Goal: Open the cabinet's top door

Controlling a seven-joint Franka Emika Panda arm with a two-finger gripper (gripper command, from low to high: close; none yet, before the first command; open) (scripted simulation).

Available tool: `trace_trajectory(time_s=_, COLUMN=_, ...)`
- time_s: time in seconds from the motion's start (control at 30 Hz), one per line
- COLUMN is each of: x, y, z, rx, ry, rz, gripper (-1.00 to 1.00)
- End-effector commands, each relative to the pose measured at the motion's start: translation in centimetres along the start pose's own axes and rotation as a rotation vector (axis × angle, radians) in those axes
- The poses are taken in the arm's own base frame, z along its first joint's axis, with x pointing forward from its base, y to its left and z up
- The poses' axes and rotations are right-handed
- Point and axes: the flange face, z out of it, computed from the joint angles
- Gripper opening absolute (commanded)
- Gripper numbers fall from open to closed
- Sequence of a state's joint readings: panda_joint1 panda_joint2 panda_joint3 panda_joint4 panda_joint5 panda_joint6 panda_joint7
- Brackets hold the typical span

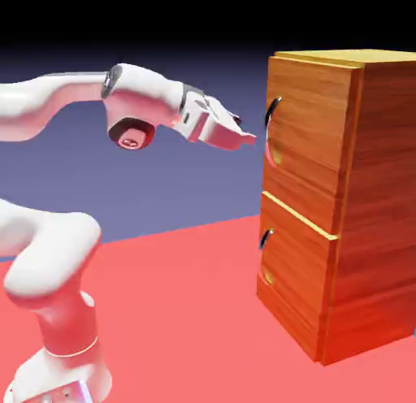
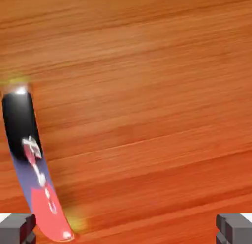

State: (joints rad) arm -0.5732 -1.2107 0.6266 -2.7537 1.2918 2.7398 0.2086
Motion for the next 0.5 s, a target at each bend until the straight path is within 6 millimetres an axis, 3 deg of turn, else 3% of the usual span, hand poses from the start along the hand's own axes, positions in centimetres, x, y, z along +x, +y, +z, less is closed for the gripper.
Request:
trace_trajectory(time_s=0.0, x=-0.3, y=-0.2, z=-0.1, rx=0.012, ry=0.009, rz=-0.001, gripper=0.0)
trace_trajectory(time_s=0.23, x=-2.9, y=-0.8, z=-0.1, rx=0.099, ry=0.073, rz=-0.026, gripper=0.0)
trace_trajectory(time_s=0.47, x=-5.5, y=-0.7, z=1.8, rx=0.178, ry=0.134, rz=-0.08, gripper=0.0)
